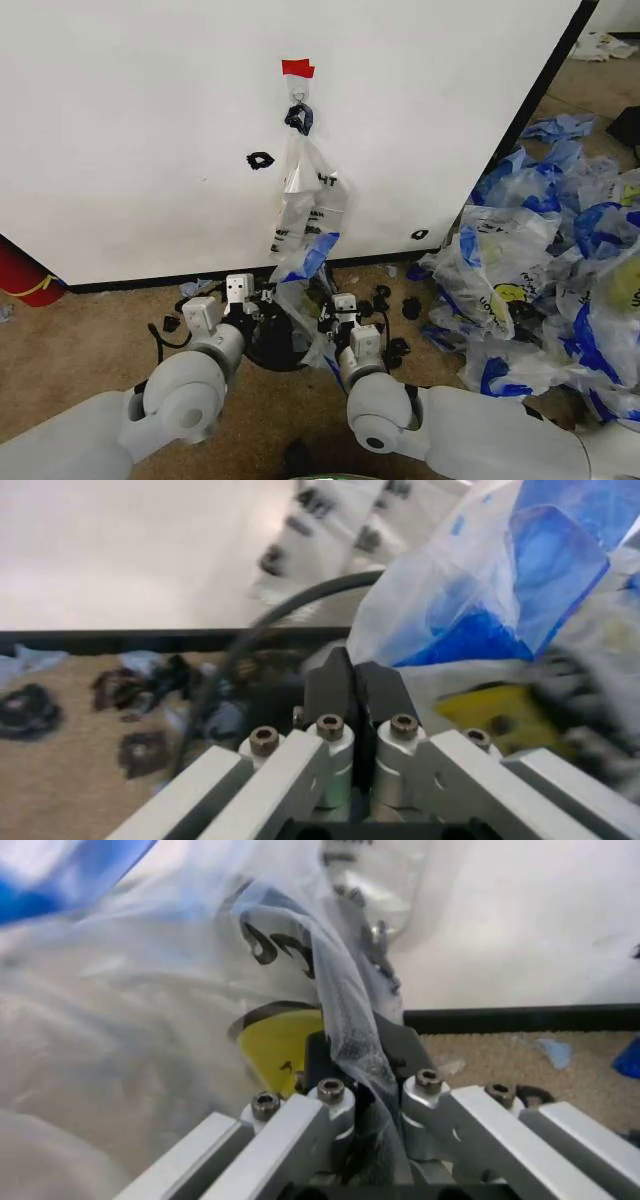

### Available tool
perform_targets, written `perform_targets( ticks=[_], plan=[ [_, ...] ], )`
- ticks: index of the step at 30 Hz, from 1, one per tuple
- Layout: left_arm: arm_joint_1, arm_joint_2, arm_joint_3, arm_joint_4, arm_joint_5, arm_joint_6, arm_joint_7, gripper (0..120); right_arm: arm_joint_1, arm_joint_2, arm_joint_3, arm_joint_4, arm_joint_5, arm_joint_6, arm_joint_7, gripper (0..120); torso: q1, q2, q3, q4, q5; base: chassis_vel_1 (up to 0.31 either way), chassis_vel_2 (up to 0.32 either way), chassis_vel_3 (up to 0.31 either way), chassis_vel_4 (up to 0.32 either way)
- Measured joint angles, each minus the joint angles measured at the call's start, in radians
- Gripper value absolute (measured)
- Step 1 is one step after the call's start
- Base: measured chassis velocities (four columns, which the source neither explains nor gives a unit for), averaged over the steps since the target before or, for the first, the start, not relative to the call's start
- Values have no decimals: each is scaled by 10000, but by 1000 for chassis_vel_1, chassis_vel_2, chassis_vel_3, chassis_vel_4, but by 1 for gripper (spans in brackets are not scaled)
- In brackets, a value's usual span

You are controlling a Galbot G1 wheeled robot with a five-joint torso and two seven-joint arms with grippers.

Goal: Pick up the garbage bag from the wall and place it over the trash bin.

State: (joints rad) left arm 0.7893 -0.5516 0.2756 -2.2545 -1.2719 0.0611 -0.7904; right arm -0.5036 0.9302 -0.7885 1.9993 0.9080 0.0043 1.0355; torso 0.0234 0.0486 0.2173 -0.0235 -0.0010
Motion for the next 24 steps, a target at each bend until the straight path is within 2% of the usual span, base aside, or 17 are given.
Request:
perform_targets(
  ticks=[14, 24],
  plan=[
    [73, 641, -191, 228, 195, -46, 23, 0, -603, -843, 775, 380, -268, 143, -236, 0, 0, 0, 0, -2, 0, 0, 0, 0, 0],
    [156, 715, -300, 666, 312, -73, 40, 0, -898, -1119, 1211, 553, -287, 181, -356, 0, 0, 0, 0, -2, 0, 0, 0, 0, 0]
  ],
)
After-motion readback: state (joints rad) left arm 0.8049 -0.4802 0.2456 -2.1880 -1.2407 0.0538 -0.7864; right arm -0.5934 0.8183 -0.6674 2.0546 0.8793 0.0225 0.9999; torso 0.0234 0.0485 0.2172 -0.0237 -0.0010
